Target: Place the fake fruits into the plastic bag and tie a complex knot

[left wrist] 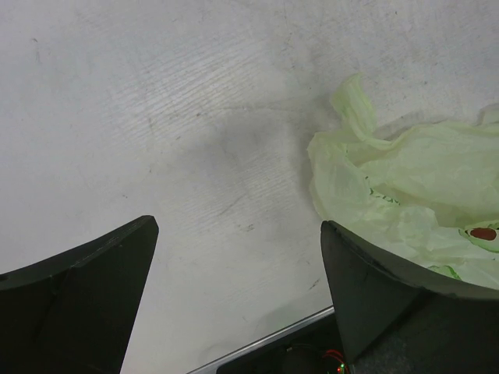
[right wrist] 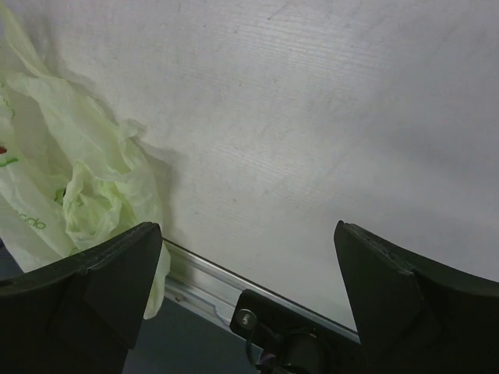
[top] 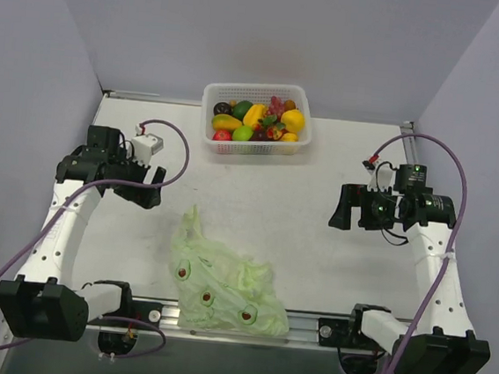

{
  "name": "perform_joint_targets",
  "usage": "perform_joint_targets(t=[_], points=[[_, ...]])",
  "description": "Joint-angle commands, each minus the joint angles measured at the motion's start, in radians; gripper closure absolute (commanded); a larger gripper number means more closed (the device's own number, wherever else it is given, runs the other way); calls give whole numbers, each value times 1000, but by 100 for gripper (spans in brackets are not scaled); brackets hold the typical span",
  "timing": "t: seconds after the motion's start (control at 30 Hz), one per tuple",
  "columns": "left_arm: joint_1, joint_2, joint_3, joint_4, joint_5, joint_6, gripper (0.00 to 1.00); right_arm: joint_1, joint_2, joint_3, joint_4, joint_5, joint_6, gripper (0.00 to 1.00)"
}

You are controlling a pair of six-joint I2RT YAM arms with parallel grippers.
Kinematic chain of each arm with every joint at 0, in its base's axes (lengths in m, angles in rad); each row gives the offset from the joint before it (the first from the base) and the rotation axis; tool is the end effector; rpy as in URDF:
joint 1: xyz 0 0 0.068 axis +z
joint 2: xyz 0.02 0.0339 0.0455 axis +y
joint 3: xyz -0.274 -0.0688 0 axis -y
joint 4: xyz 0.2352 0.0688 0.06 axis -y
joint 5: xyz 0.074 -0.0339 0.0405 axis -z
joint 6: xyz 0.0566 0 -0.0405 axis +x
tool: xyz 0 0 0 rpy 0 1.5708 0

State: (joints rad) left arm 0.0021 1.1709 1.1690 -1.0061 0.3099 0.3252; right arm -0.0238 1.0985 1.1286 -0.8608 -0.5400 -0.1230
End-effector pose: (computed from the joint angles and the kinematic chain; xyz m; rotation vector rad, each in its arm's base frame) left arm 0.2169 -0.0168 0.3173 0.5189 2.4748 -0.2703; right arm 0.2119 0.0241 0.3341 -0.3622 2.2947 0.5718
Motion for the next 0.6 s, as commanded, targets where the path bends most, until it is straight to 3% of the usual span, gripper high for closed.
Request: perform_joint_targets(t=[0.0, 0.33, 0.57], points=[[-83, 1, 18, -3, 38, 38, 3, 74, 23, -32, -1, -100, 43, 0], [-364, 90, -69, 104, -35, -83, 3, 447, 187, -15, 62, -63, 57, 10], [-399, 167, -97, 236, -104, -133, 4, 603, 280, -87, 212, -28, 62, 13]])
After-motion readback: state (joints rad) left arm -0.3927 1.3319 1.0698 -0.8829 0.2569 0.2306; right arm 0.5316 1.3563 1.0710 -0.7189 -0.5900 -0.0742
